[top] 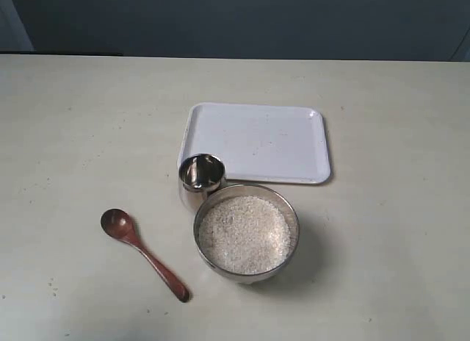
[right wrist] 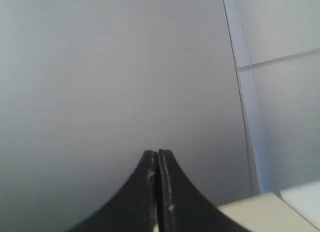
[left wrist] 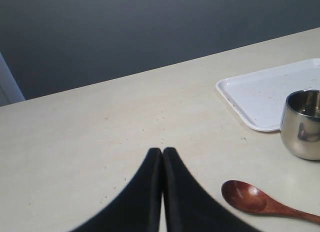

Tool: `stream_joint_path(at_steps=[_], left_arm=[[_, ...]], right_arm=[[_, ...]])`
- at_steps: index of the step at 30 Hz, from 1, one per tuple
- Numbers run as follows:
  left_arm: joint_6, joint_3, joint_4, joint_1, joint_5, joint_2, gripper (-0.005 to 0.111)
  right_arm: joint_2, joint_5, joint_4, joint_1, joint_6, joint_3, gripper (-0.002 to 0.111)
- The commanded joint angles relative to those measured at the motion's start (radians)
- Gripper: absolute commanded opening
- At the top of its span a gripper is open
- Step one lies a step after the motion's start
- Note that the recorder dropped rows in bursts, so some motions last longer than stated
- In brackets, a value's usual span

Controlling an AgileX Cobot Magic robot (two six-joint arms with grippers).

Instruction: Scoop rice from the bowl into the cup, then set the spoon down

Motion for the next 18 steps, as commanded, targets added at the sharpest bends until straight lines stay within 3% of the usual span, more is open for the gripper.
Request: stream_joint_path(at_steps=[1,4,6,10,18], left_arm=[[-0.005,-0.002,0.001,-0.002,-0.014,-0.004,0.001],[-0.005,-0.002,0.001,-0.002,-0.014,-0.004,0.001],[-0.005,-0.002,0.001,-0.002,-0.014,-0.004,0.001],[-0.005,-0.002,0.001,-0.002,-0.014,-0.004,0.001],[-0.005,-0.002,0.001,-0.002,-0.014,-0.004,0.001]], right_arm=[[0.256,0.355,0.404,0.044,-0.53,-0.226,-0.001],[0.417,0.513,0.736,0.081,-0.826,-0.324,-0.001],[0.515,0.598,0.833,0.117,-0.857,-0.376,-0.001],[0.708,0.732,0.832,0.242,-0.852,-0.451,-0.001],[0.983,0.721,0.861,0.657,-0.859,-0.486,-0.001]])
